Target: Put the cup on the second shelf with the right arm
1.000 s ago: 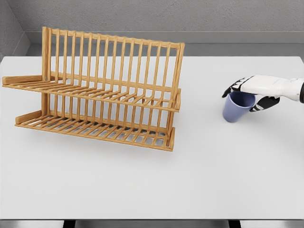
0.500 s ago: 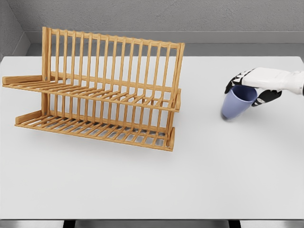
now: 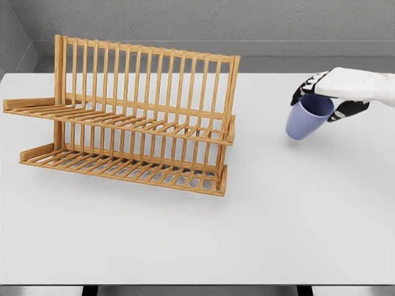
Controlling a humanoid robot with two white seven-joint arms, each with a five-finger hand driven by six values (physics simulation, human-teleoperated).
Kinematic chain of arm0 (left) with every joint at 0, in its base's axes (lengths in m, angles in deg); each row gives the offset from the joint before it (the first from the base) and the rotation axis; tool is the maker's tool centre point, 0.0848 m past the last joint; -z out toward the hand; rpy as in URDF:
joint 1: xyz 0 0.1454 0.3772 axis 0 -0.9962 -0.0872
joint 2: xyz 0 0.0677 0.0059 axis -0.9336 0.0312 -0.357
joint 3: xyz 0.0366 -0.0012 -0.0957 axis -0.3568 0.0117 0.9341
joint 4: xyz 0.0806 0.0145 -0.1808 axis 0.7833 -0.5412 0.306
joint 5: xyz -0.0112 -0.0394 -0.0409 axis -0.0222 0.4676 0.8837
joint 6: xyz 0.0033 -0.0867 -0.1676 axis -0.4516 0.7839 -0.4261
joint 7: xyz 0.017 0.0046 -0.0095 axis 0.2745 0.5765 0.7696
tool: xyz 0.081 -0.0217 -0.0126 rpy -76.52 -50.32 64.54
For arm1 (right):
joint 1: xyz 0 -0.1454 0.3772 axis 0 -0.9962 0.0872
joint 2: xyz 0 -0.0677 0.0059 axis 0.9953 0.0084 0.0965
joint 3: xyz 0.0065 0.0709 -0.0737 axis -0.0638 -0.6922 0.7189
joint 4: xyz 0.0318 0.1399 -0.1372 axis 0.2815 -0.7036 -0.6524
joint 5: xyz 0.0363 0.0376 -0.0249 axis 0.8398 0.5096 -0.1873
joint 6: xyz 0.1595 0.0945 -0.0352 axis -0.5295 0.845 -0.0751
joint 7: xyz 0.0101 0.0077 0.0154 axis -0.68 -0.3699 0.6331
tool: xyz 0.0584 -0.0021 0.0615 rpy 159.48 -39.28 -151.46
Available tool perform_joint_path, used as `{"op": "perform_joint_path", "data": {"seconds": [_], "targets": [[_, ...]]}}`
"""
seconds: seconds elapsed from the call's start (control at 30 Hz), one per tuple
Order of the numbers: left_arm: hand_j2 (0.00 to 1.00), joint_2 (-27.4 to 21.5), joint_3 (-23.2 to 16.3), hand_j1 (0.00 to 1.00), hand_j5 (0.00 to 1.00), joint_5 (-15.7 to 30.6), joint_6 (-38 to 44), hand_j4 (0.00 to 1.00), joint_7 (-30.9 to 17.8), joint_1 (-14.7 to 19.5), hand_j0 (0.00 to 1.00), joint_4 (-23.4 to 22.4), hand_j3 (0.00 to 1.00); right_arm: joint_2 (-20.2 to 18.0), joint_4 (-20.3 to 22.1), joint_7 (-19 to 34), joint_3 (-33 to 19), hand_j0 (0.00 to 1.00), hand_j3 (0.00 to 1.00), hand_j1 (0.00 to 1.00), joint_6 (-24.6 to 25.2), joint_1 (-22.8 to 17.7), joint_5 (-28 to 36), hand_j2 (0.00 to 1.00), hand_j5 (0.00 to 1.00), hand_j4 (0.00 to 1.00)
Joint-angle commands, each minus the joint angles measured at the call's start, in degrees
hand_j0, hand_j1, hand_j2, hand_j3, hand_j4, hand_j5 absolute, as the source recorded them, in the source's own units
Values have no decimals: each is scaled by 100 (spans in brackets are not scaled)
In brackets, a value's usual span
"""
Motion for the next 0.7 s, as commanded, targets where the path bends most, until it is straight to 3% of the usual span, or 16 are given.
{"op": "perform_joint_path", "data": {"seconds": [0.0, 0.67], "targets": [[100, 0, 0, 100, 100, 0, -3, 100, -1, 0, 100, 0, 100, -27, 137, -3, -91, 71, 71, 71, 14, 0, 31, 71, 71, 71], [100, 0, 0, 100, 100, 0, 6, 100, -1, 0, 100, 0, 100, -150, 1007, -3, -768, 71, 71, 71, 32, 0, 40, 71, 71, 71]]}}
